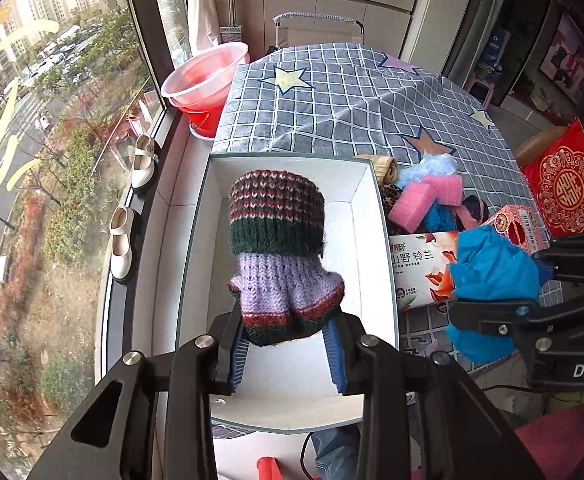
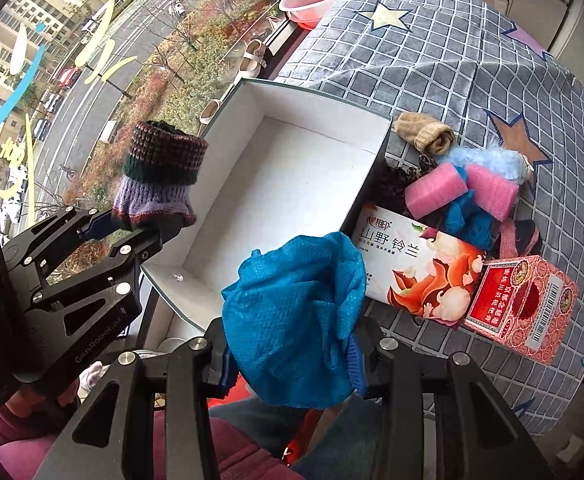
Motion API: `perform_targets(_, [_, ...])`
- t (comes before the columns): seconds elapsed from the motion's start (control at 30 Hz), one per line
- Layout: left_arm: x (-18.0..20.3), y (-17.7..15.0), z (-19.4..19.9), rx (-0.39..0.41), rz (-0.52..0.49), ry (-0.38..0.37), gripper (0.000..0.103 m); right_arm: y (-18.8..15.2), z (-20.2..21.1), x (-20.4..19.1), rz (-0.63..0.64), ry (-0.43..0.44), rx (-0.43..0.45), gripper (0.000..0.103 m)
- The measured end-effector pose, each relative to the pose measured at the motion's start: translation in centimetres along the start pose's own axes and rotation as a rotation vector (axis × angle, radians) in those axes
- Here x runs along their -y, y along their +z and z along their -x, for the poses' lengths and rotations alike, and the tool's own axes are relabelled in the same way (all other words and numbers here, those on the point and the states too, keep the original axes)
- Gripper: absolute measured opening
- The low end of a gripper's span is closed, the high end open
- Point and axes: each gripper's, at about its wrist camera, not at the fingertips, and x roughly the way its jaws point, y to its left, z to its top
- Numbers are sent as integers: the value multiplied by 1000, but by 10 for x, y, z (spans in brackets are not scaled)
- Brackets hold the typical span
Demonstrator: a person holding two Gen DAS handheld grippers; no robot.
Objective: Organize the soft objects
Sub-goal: 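Carry the hat with the left tool while the right tool carries the cloth over the white box, then open the left tool to drop the hat while the right tool drops the cloth into the box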
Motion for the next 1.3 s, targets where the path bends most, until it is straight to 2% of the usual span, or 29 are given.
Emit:
perform_targets(0.47, [1, 0, -5, -12, -30, -2, 36, 0, -1, 7, -22, -4, -1, 43])
perform_targets(0.93, [-12, -1, -11, -21, -4, 16, 36, 7, -7, 8, -24, 4, -8, 43])
perform_targets(1.1, [-23, -13, -24, -71, 13, 39, 36, 18, -17, 3, -13, 24, -32, 43])
perform_targets(1.3, [-32, -22, -37, -121, 59, 53, 37, 30, -29, -20, 58, 42, -55, 43])
